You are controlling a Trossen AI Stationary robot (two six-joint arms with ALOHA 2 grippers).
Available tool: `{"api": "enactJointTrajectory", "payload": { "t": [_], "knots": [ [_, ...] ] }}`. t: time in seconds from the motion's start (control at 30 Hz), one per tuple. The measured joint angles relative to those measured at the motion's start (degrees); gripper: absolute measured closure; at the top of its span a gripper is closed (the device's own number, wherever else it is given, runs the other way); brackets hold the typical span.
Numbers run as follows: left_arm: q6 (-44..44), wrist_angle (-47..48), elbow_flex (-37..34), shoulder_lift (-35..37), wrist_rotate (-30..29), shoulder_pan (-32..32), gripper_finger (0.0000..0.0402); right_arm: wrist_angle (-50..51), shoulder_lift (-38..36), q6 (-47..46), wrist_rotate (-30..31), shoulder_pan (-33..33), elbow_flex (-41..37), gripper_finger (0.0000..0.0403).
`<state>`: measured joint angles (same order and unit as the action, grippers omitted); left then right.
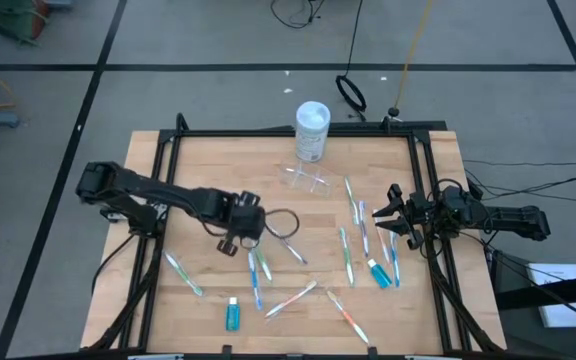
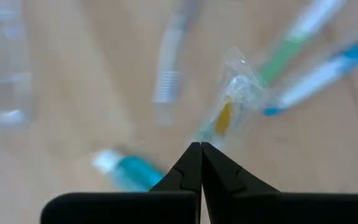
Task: Pick & Place toothbrushing station
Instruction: Put the orange toothbrush into the transparent organizer
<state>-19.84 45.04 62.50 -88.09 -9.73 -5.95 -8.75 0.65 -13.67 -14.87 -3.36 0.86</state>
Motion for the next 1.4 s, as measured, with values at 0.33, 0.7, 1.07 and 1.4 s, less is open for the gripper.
{"api": "enactJointTrajectory", "payload": {
  "t": [0.33, 0.7, 1.07, 1.4],
  "knots": [
    [9.49, -25.43, 0.0, 5.89, -12.6, 9.61, 0.0401, -0.01, -0.01, 0.0, 0.01, 0.01, 0.0, 0.0289],
    [12.38, -55.92, 0.02, 3.38, -3.89, 19.91, 0.0401, 0.0, 0.0, 0.02, 0.01, 0.0, 0.02, 0.0289],
    [18.86, -60.39, -0.02, -8.61, -7.1, 23.41, 0.0401, 0.03, 0.01, 2.95, 0.01, 0.01, 0.01, 0.0289],
    [20.5, -52.33, -0.04, -9.75, -15.15, 23.16, 0.0399, 0.23, 0.01, 2.83, 0.0, 0.02, 0.01, 0.0289]
  ]
}}
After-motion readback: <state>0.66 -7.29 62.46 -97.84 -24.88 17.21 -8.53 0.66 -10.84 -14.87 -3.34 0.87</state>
